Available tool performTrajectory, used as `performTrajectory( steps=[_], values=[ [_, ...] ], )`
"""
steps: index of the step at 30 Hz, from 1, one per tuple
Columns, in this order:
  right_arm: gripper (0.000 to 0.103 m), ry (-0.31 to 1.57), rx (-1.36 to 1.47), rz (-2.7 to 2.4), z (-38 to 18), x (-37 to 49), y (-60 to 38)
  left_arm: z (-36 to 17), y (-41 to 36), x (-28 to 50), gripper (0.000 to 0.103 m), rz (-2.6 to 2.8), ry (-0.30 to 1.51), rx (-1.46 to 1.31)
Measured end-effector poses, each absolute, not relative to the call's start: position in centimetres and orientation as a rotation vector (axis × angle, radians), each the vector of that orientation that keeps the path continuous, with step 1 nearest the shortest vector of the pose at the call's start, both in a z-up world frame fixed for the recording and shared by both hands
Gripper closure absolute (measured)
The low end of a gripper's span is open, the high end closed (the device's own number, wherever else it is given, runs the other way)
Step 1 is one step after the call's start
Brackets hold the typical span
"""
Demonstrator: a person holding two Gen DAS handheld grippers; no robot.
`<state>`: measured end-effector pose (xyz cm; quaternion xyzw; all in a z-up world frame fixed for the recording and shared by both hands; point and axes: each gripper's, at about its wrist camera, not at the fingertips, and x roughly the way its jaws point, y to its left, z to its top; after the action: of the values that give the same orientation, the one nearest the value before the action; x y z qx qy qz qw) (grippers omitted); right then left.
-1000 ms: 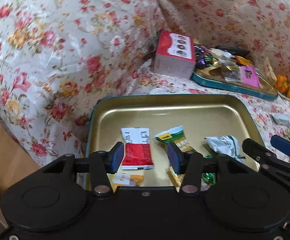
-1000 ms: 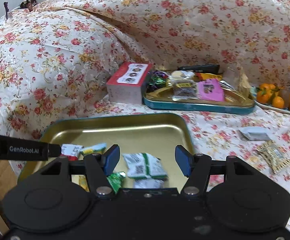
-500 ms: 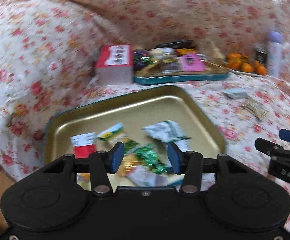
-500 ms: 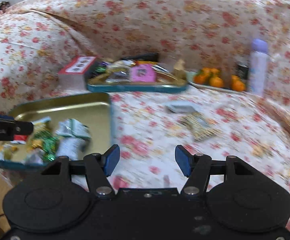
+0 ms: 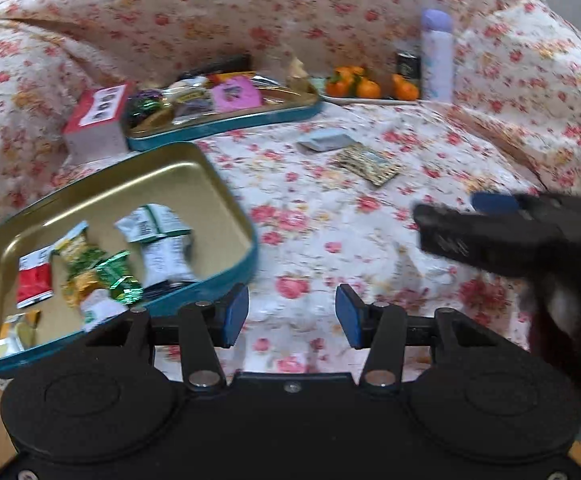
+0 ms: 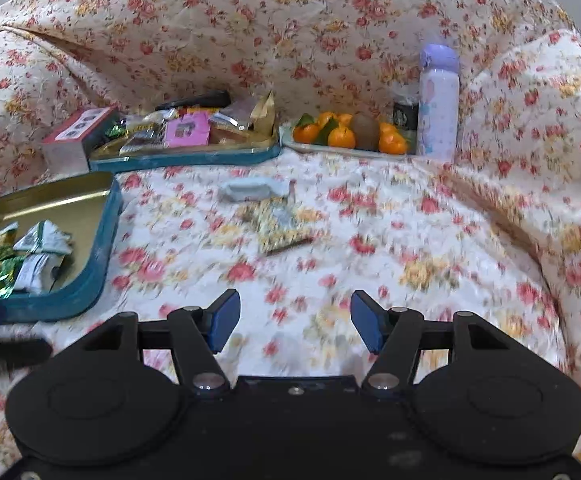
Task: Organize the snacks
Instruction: 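Move both open tools back toward the remaining snacks on the bedspread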
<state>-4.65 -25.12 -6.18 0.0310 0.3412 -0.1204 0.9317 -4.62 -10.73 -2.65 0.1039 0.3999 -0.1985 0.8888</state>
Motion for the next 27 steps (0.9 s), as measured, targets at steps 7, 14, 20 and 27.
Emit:
performTrajectory(
  steps=[7,14,20,27],
  values=[
    [0.039,0.653,0.041,-0.173,-6.6,0.5,-26.5,-3.2,-11.7,-4.9,0.048,-0.402,0.882,0.188],
    [0.039,0.650,-0.036,-0.114,-8.3,5.5,-26.8,-4.0,-11.2,-4.8,0.048,-0.344,0.931,0.189],
    [0.039,0.689,-0.041,-0.083,-9.9,7.7,-27.5,-4.3,-11.6,-4.4,0.048,-0.330,0.954,0.190],
    [0.058,0.706,-0.004,-0.058,-10.6,7.7,-28.5,-4.0,-12.9,-4.1,0.048,-0.353,0.944,0.223]
  ],
)
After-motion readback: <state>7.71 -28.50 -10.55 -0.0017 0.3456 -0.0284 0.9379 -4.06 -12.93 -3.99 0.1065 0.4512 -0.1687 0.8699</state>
